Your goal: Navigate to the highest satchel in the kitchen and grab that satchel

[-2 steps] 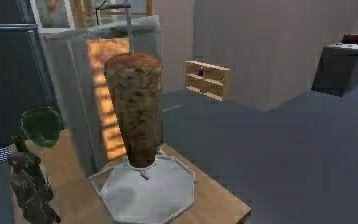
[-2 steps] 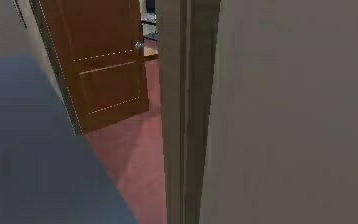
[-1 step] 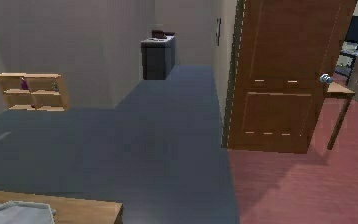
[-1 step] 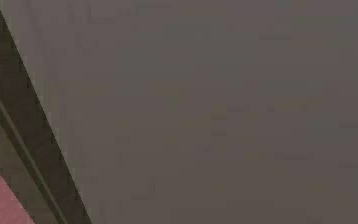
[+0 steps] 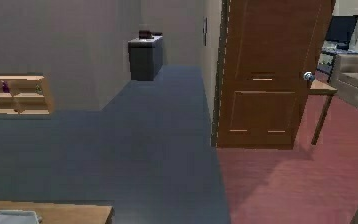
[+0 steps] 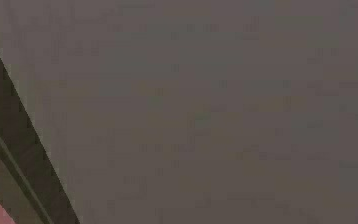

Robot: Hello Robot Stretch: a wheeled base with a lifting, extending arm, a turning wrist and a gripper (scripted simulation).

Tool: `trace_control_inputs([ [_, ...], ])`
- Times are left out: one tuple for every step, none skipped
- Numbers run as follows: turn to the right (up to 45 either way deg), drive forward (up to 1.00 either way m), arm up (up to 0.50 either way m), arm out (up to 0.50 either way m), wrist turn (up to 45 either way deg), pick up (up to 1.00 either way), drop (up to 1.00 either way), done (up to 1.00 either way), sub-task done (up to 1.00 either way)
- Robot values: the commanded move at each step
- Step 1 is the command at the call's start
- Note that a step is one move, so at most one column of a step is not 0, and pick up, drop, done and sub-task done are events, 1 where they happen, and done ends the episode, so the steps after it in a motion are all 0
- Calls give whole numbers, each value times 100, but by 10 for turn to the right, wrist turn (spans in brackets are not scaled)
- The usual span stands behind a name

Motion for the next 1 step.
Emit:
trace_control_inputs([
  [0, 100, 0, 0, 0, 0, 0, 0, 0],
])
